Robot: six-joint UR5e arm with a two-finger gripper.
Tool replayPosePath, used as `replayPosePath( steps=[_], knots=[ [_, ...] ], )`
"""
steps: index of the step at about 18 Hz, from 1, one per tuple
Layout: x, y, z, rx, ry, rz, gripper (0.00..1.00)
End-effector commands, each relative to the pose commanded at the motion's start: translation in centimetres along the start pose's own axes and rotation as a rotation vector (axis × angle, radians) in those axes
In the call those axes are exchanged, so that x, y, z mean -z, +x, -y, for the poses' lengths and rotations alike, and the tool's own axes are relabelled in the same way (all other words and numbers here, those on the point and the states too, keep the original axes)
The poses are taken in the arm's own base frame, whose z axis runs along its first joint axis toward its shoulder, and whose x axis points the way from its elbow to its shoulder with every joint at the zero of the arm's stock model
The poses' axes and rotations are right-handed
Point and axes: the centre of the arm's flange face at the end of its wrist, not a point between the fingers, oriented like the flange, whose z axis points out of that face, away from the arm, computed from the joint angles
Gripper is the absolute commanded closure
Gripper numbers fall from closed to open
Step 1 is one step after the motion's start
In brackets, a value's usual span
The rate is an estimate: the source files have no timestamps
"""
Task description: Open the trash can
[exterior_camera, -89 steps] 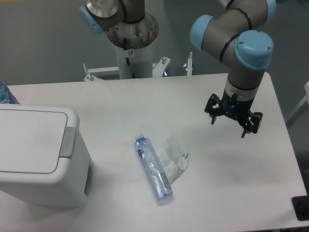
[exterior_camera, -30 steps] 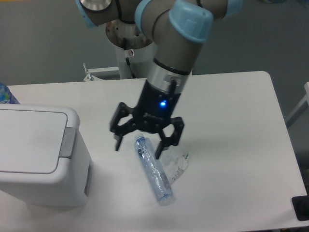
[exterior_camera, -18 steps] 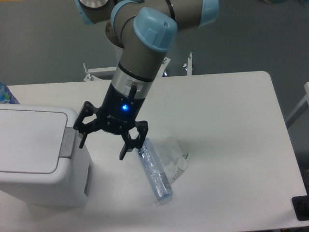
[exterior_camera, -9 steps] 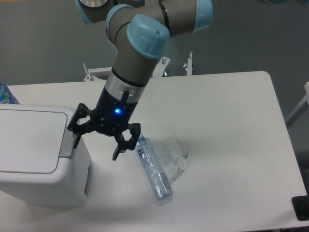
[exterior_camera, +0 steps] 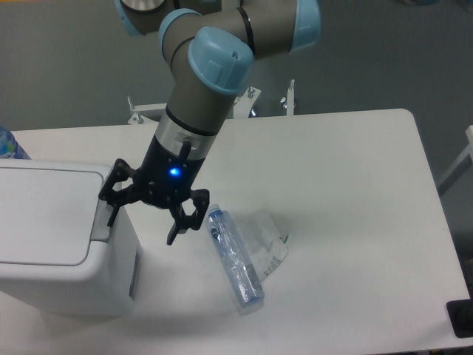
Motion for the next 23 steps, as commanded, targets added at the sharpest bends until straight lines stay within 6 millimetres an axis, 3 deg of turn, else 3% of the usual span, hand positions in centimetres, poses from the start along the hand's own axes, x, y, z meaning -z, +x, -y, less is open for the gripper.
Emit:
replayPosePath(
  steps=[13,23],
  knots=[
    [-0.6,0.0,-0.3,0.001,-0.011,-0.003,0.0],
    [0.9,0.5,0.6,-0.024,0.03,0.008,0.0]
  ],
)
